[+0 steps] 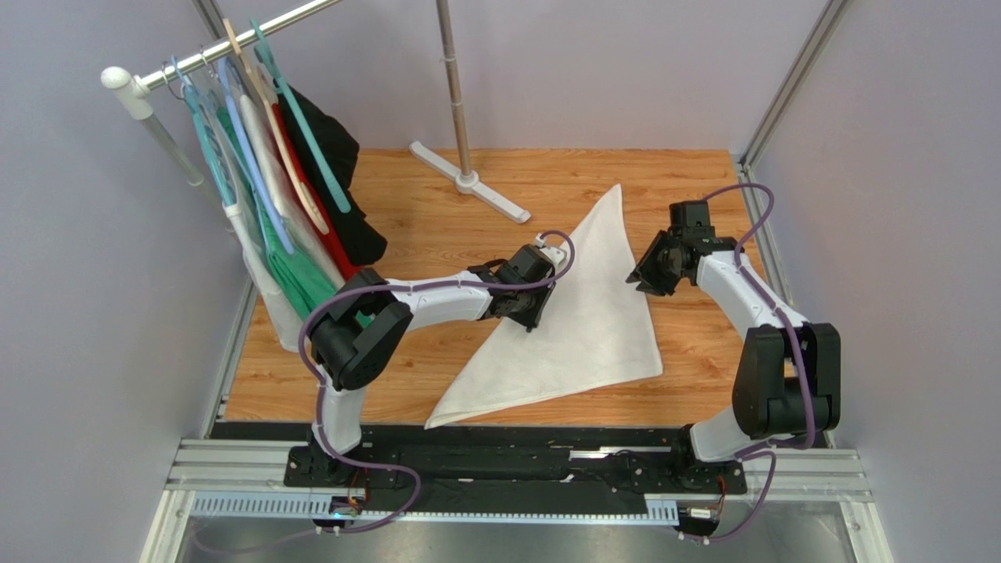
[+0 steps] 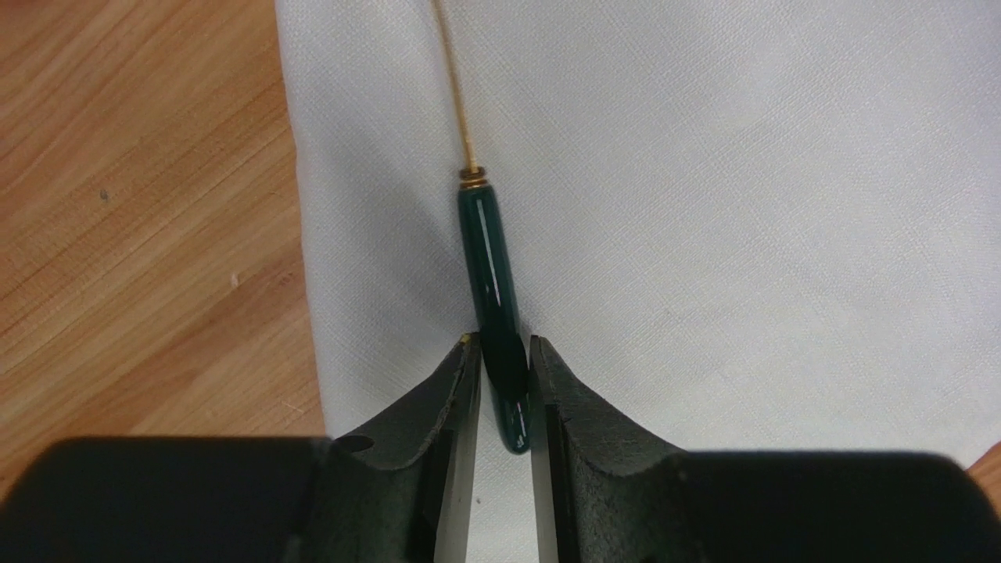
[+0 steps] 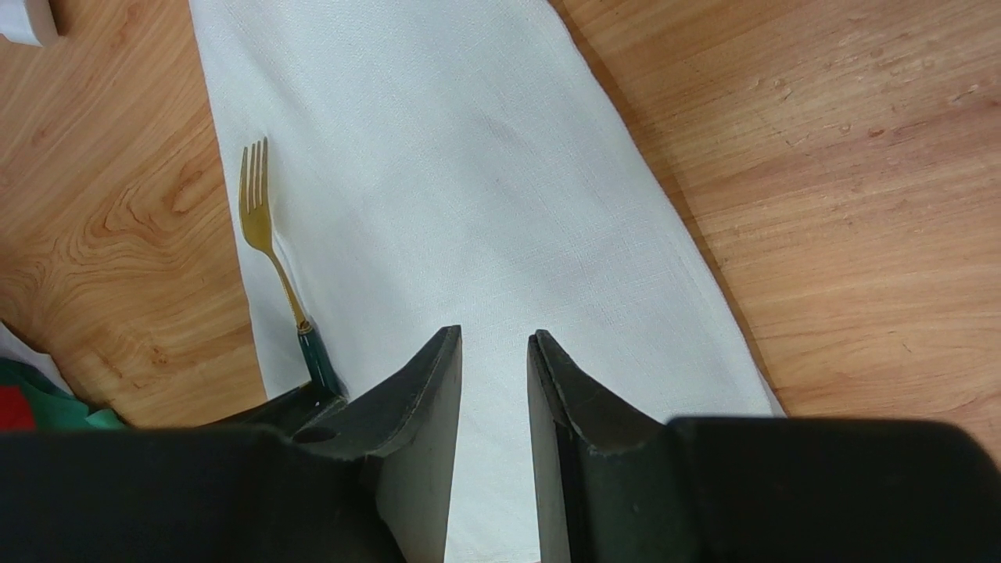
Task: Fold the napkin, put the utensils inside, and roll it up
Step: Place the utensil onto the napkin, then fold the napkin
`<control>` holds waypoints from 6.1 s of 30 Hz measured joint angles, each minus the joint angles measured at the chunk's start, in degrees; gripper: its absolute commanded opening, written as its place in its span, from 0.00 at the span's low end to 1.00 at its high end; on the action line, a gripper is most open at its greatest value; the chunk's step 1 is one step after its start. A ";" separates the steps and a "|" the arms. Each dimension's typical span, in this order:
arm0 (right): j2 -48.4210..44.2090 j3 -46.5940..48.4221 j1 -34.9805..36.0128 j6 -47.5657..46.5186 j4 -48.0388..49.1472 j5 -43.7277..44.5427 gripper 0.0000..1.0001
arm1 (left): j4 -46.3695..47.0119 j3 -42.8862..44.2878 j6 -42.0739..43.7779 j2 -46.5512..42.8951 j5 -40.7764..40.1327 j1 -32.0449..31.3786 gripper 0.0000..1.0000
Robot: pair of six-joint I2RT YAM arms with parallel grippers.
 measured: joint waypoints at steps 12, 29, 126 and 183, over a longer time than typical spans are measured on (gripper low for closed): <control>-0.04 -0.87 -0.35 -0.42 0.17 -0.46 0.31 | -2.36 1.40 1.05 0.48 -3.02 -0.57 0.25; -0.07 -1.05 -0.63 -0.85 0.24 -0.76 0.30 | -2.95 1.51 -1.07 0.48 -4.55 -0.61 0.05; 14.62 0.74 -5.07 -24.35 8.48 -2.29 0.32 | 0.37 -20.79 -0.72 -24.55 6.82 13.84 0.91; 7.67 8.61 -7.98 -22.18 1.73 3.58 0.50 | -15.32 -13.31 -0.31 -33.79 11.52 17.22 0.95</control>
